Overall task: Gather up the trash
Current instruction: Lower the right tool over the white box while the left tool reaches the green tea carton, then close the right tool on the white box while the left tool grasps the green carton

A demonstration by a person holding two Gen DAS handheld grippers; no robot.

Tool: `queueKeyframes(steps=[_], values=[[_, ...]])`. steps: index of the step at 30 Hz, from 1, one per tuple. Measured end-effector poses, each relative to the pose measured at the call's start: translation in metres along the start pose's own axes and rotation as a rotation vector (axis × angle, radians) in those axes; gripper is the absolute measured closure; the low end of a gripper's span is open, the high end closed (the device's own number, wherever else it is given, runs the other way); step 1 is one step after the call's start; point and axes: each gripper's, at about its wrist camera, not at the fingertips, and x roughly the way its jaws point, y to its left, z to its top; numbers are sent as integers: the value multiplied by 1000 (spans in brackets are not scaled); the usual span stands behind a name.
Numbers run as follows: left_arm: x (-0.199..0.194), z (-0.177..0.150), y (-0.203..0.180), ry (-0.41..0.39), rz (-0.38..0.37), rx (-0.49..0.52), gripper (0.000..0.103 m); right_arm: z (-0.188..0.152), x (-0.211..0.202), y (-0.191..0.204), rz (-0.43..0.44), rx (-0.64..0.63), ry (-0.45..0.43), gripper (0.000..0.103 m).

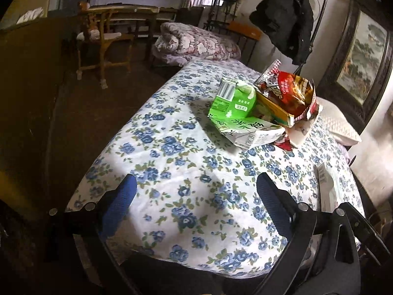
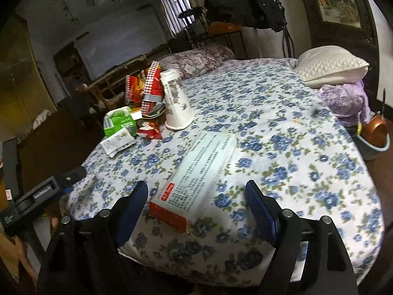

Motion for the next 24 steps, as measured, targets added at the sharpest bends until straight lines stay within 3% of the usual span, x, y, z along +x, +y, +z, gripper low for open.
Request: queueKeyframes(steps=[6, 9, 14, 16, 20, 24], values=[[15, 21, -37, -37, -22, 96, 9, -1, 4, 7, -12, -47, -13, 18], [27, 32, -63, -68, 16, 164, 8, -2, 5, 9, -17, -60, -15, 16], [60, 44, -80, -22, 71, 198, 8, -3, 8, 14, -29, -83, -19, 14], [72, 47, -74, 35, 93, 169, 7, -4, 9, 16, -35, -91, -20, 13], [83, 54, -45, 108, -17, 13, 7, -4, 10, 14, -35, -84, -28, 12], [81, 53, -37, 99, -27, -12, 7, -3, 9, 11, -32, -60, -38, 14]])
